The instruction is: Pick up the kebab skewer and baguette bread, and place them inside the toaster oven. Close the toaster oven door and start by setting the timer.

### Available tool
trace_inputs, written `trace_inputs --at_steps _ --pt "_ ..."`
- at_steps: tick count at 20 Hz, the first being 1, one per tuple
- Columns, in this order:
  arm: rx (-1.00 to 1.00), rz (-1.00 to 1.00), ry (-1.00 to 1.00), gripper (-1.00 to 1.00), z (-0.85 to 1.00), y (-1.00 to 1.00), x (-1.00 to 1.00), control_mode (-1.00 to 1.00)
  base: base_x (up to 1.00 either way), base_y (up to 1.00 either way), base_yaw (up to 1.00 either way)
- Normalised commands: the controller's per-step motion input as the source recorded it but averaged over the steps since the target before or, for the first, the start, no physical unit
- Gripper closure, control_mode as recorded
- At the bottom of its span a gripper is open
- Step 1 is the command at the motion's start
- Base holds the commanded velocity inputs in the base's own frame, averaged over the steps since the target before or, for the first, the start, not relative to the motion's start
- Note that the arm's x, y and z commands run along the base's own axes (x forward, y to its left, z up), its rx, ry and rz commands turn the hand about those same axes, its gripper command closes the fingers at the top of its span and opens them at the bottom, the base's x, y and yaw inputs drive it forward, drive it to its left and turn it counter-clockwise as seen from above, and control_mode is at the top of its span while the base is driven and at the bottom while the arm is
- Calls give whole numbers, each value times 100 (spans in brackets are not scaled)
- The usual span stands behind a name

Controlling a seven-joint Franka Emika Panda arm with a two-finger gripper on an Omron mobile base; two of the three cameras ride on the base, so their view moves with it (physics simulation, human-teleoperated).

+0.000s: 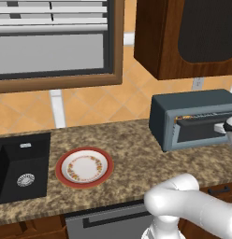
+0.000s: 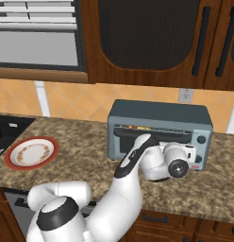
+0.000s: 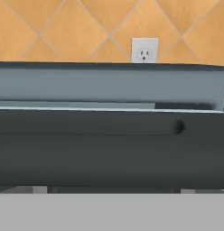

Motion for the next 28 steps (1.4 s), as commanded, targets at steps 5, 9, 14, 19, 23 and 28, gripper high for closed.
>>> trace_inputs --at_steps 5,9,14,19,23,28 --pt "0 0 0 -100 0 14 34 -100 0 0 0" --pt "0 0 0 -100 0 8 27 -100 0 0 0" --pt "0 0 0 -100 0 8 22 -100 0 0 0" --pt "0 0 0 -100 -5 0 -13 -100 0 0 0" --pt "0 0 0 -100 -5 0 -32 -100 0 0 0" --pt "0 0 0 -100 0 -18 -31 -100 0 0 0"
